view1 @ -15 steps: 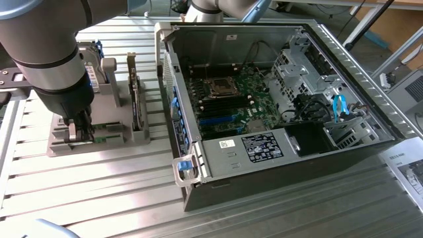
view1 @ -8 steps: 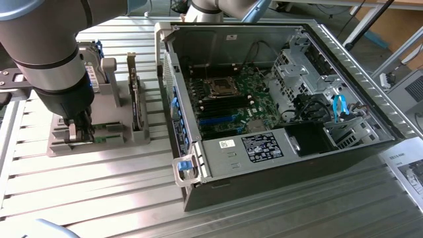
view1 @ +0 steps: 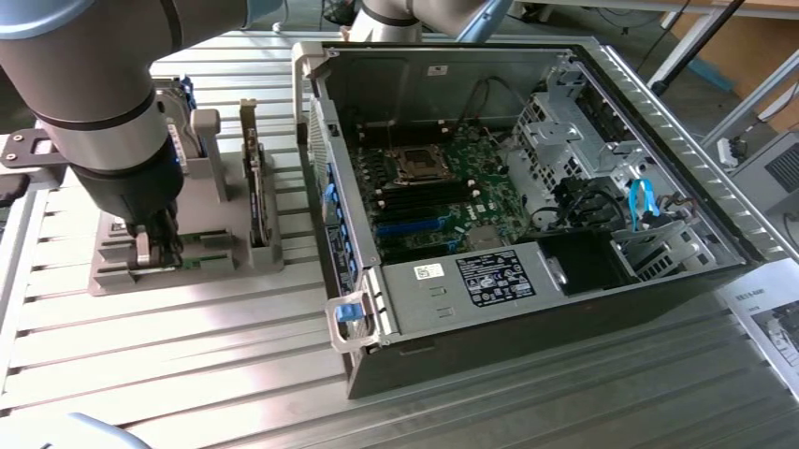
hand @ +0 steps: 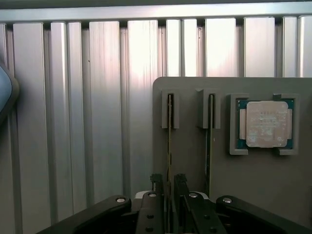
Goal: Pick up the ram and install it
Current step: 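Pick up the ram and move it above insertion slot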
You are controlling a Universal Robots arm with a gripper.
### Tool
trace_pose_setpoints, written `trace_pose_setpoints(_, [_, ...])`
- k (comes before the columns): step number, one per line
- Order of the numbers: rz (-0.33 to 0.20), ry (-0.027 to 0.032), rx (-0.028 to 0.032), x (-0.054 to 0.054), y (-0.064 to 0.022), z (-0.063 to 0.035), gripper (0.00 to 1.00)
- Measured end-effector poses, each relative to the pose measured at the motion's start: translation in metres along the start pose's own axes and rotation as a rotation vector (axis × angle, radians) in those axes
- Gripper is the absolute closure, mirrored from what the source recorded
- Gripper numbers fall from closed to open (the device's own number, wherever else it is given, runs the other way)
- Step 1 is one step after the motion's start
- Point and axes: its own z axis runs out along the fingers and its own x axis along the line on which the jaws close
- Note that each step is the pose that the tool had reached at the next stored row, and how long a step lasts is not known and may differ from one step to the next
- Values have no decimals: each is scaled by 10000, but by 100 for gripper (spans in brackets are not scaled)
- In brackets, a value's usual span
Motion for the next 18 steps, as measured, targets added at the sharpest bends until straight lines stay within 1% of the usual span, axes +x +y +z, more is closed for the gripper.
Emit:
trace_pose_setpoints(5, [0,-1,0,-1,-42,0,76])
trace_pose_setpoints(18, [0,2,-1,-1,-43,27,76])
